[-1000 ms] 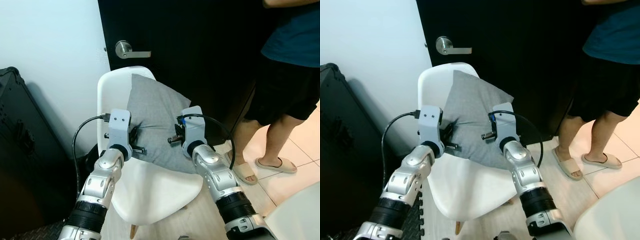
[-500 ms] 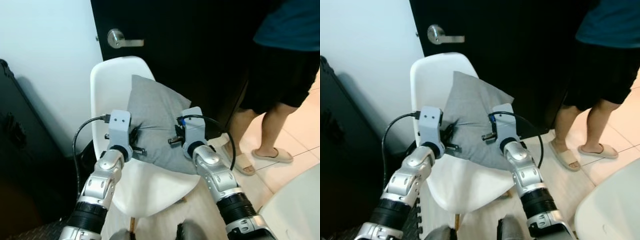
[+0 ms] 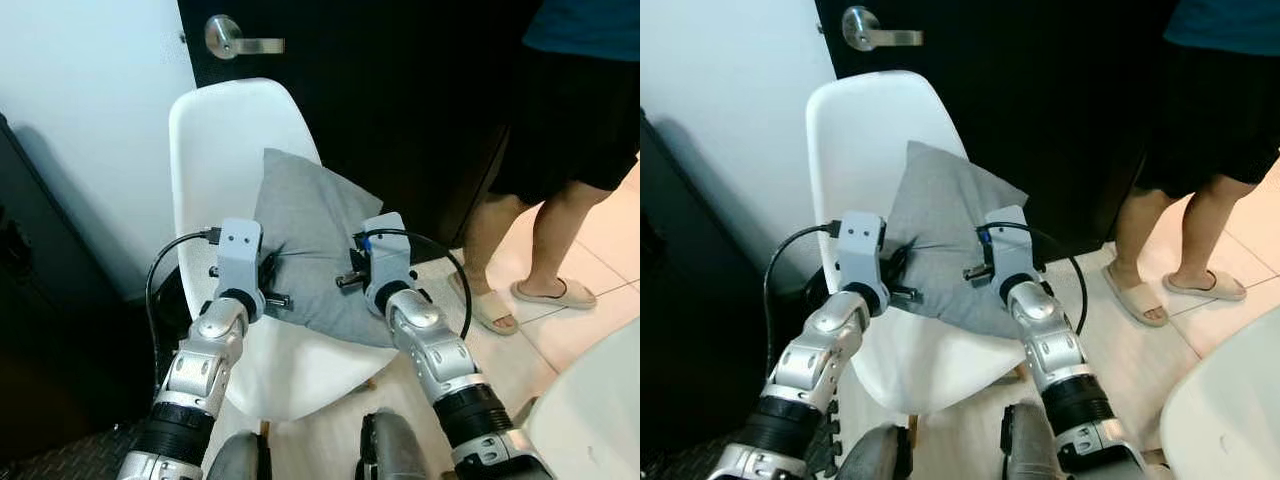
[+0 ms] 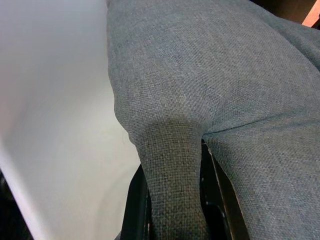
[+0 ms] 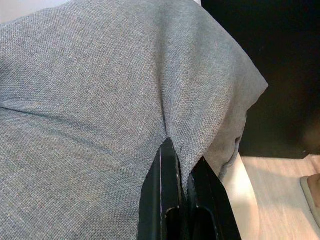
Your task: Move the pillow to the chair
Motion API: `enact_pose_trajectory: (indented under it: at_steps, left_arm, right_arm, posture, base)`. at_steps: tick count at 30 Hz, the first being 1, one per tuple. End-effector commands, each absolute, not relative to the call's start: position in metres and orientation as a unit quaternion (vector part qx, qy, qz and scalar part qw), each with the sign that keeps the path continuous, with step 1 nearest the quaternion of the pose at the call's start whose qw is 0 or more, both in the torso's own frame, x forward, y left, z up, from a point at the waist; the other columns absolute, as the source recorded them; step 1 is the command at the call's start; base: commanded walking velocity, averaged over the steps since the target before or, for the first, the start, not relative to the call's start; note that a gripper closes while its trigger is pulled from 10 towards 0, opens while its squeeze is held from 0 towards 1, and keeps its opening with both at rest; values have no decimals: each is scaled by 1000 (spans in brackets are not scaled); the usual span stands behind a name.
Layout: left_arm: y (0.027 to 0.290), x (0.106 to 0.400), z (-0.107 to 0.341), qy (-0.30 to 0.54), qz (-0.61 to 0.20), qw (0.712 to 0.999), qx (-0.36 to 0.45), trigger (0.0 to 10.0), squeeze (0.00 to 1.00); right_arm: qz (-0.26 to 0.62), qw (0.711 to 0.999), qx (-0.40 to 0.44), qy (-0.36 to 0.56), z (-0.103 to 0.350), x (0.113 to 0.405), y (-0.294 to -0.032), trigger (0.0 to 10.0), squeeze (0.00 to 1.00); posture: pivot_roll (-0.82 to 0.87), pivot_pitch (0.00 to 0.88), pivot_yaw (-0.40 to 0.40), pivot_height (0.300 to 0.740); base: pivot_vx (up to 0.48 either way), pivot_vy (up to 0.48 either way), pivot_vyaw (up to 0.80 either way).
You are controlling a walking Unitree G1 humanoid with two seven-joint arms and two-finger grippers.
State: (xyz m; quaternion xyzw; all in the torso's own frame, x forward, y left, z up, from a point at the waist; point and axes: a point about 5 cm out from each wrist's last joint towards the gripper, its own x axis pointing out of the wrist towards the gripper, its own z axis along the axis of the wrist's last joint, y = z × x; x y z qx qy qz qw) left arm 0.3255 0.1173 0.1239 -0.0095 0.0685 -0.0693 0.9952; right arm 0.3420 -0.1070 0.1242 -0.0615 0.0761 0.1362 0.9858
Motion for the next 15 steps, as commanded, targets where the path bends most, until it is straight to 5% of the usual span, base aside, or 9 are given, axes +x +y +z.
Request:
enact_pose_trajectory:
  at_steps: [1, 15]
  left_arm:
    - [153, 327, 128, 46, 11, 999, 12, 10000, 0]
    - [162, 329, 110, 61, 9, 998, 27, 10000, 0]
  right_arm:
    - [80, 990, -82, 82, 123, 345, -135, 10000, 0]
    - [107, 989, -68, 72, 123, 355, -118, 10000, 0]
  posture:
    - [25, 58, 2, 610]
    - [20, 59, 2, 570]
  base:
    - [0, 0, 0]
    - [0, 0, 0]
